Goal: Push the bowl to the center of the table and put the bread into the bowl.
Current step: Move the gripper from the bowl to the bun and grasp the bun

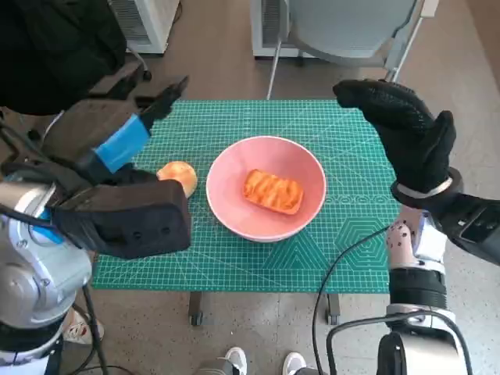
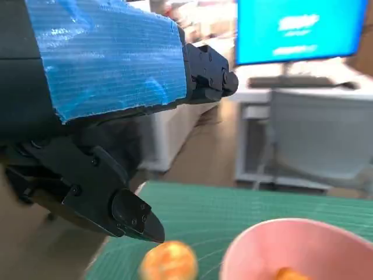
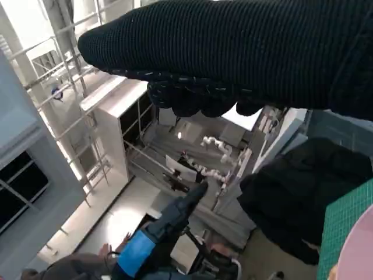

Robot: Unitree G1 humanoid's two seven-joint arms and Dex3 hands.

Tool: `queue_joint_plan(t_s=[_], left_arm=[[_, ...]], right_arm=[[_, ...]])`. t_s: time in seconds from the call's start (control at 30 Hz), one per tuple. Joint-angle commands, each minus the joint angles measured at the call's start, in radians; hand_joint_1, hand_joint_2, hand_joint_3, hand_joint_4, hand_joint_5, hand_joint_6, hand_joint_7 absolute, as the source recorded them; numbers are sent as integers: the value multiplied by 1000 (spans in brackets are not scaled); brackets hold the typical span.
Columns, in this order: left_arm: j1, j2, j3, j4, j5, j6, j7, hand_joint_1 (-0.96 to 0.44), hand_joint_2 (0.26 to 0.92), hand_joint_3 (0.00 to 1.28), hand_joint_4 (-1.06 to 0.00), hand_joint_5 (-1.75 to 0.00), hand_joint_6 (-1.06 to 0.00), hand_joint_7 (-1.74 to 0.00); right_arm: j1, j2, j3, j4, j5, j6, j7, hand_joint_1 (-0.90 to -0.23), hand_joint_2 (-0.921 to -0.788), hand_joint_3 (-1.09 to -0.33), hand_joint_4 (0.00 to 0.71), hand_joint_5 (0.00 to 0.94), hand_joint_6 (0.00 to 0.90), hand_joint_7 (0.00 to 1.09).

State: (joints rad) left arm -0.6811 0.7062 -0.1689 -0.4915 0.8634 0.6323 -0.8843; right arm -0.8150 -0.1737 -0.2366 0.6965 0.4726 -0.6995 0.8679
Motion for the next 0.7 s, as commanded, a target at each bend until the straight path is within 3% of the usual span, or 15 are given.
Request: queue_joint_plan(t_s=[0.03,0.7], left_arm=[[40,11,7,22,3,-11,8,200,754,50,1,1,-200,-12],[27,-82,-86,332,9,-26,117,143,730,38,1,1,-207,-8]], right_arm=[[-5,7,-4,26,4,-5,13,-675,-921,-989,406,7,353,292],[-24,13,-8,76,8,-20,43,-677,-921,-991,403,3,364,270]])
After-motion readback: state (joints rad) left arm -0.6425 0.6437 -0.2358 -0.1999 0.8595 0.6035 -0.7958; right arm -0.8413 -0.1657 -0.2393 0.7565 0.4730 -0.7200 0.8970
